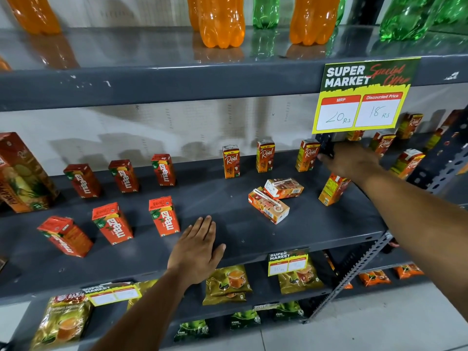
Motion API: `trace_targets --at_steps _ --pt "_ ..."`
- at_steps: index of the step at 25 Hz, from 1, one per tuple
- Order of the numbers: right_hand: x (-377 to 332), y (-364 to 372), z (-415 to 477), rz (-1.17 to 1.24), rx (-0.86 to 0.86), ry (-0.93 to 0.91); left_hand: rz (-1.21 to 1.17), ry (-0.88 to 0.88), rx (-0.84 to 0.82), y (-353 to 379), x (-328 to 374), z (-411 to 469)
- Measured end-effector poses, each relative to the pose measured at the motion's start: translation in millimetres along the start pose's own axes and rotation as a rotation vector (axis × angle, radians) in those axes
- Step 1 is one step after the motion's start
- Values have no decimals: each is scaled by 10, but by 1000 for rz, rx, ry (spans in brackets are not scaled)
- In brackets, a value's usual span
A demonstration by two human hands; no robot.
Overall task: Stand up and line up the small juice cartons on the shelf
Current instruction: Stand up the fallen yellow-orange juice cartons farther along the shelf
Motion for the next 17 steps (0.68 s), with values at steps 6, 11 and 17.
trace_targets --at_steps 6,11,17 --pt "-863 249 -315 84 -448 -607 -15 3 3 14 -5 0" --pt "-1125 428 -322 17 -495 -666 -26 0 -2 17 -16 0" --pt "-989 165 -173 147 -256 -333 -13 7 -3 42 -38 15"
Point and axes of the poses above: each hand's wrist, its own z-axis towards the middle knuckle, its own y-axis out of the palm, x = y × z, the point moved 3 cm from there along z, towards the middle knuckle, and after that the axes turned 4 degrees about z, right-handed, at the moved point
